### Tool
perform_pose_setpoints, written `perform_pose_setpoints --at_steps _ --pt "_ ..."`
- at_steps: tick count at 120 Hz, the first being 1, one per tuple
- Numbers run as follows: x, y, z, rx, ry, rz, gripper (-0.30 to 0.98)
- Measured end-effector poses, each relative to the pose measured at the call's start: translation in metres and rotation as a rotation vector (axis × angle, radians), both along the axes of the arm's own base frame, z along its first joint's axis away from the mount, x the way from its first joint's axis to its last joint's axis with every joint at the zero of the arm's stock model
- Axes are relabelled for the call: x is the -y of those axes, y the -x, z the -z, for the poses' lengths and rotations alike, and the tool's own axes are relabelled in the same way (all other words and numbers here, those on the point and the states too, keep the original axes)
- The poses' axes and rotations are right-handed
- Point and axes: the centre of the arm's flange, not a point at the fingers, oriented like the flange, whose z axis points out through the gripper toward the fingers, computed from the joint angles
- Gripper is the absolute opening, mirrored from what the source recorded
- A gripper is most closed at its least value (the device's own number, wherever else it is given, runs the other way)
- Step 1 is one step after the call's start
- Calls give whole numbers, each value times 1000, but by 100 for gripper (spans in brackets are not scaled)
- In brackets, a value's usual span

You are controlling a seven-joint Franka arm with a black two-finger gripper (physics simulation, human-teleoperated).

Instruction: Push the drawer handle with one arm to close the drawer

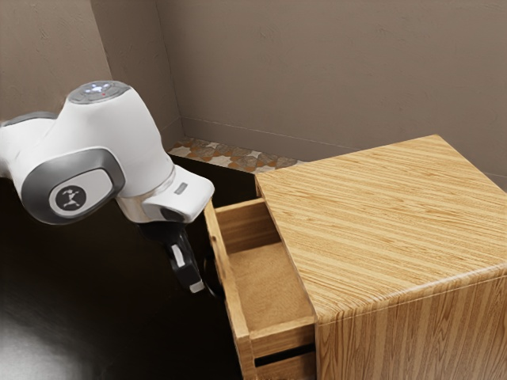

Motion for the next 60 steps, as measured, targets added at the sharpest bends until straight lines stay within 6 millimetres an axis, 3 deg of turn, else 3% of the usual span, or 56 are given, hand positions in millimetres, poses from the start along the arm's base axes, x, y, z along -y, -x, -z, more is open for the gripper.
perform_pose_setpoints --at_steps 33,60 --pt "35 -30 -7 32 20 35 29" --pt "46 -45 0 90 53 49 30"
